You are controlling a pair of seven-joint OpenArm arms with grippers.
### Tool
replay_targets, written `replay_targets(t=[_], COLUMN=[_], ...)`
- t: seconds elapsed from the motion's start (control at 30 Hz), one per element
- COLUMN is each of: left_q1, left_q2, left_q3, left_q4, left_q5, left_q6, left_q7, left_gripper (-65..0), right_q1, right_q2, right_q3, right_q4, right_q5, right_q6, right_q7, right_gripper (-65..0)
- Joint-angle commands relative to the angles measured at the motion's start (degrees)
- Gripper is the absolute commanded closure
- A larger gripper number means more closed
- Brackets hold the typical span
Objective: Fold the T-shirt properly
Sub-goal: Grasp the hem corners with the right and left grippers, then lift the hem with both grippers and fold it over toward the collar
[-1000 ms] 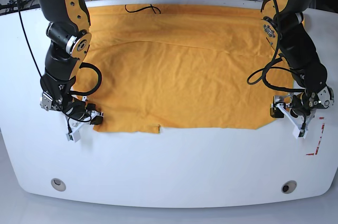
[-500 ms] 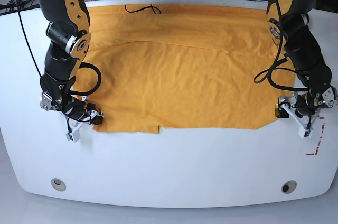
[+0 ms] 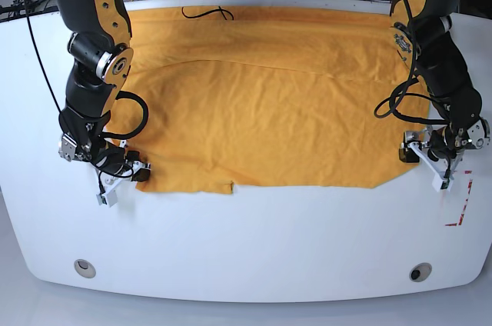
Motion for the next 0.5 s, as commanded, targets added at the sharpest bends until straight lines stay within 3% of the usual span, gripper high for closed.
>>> replay_targets(t=[0.0, 0.23, 0.33, 0.47], left_q1=[-1.4, -2.2, -2.5, -3.0], left_q2=[-0.1, 0.1, 0.1, 0.1], left_q3=[0.1, 0.1, 0.1, 0.1], left_q4=[-1.9, -4.4, -4.3, -4.2], left_q5=[-0.8, -0.8, -0.8, -0.8], left_q6=[-0.1, -0.1, -0.1, -0.1], left_q7=[-2.4, -3.3, -3.6, -4.3], left_gripper=[-45.8, -44.4, -34.4, -11.9], right_q1=[1.7, 1.8, 2.0, 2.1], right_q2=[0.4, 0.7, 0.8, 0.9], right_q3=[0.0, 0.0, 0.0, -0.1], right_q4=[0.6, 0.7, 0.7, 1.6], right_q5=[0.4, 0.4, 0.4, 0.4], right_q6=[0.3, 0.3, 0.3, 0.3], right_q7=[0.2, 0.2, 0.2, 0.2], right_gripper=[0.0, 0.0, 0.0, 0.0])
